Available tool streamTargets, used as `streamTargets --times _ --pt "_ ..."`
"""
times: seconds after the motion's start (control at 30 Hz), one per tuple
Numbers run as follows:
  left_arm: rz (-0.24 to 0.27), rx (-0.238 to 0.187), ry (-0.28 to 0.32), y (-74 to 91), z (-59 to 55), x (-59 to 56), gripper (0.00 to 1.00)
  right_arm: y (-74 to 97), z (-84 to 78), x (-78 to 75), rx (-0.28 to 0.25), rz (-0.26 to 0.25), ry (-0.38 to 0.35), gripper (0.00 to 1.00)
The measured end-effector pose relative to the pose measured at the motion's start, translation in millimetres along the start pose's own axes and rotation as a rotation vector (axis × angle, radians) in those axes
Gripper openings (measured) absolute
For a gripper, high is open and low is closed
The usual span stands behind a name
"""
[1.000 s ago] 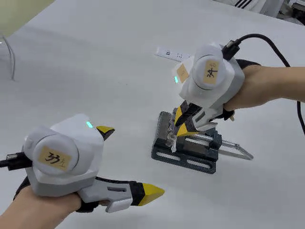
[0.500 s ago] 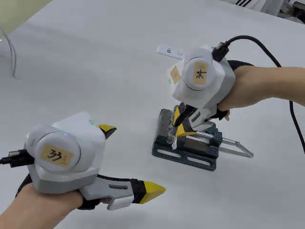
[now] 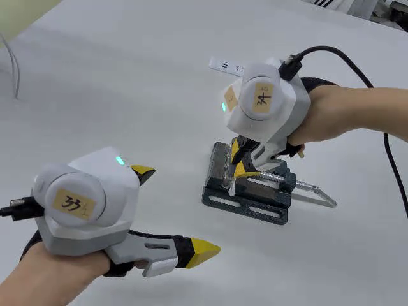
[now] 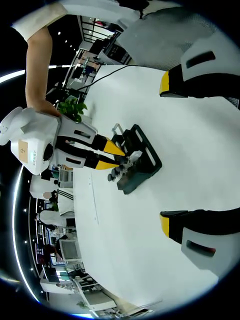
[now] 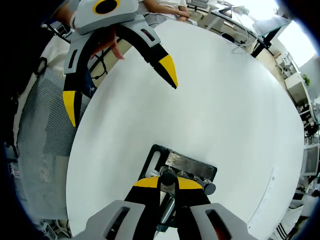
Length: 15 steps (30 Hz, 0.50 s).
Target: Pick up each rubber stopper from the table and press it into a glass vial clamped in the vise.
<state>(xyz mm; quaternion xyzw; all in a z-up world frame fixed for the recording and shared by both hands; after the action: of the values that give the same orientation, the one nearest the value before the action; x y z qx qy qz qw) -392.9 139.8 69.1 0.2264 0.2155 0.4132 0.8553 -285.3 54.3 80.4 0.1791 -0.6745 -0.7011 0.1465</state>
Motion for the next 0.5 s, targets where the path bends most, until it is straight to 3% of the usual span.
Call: streamTargets --times 0.33,0.5 --pt "0.0 -0.001 0.008 -0.6 -2.1 0.7 0.92 -0.3 1.8 1.0 0.019 0.018 0.005 0.06" --pt "-0.004 -0.007 0.022 -2.0 -1.6 -0.2 0.92 -0.8 1.1 -0.1 0.021 0.037 -0.076 0.06"
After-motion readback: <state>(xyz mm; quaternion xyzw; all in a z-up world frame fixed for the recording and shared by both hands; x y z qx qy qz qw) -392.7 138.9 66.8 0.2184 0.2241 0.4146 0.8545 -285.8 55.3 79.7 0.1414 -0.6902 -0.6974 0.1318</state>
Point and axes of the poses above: the centre of the closed fingertips' face, and the gripper's own axes: y roughly backward along the fingers, x roughly to its left, z roughly out of its top, the point moved 5 cm from there along y, roughly backward along the fingers, and after that the axes turned 8 degrees about x, right-handed, at the moved point
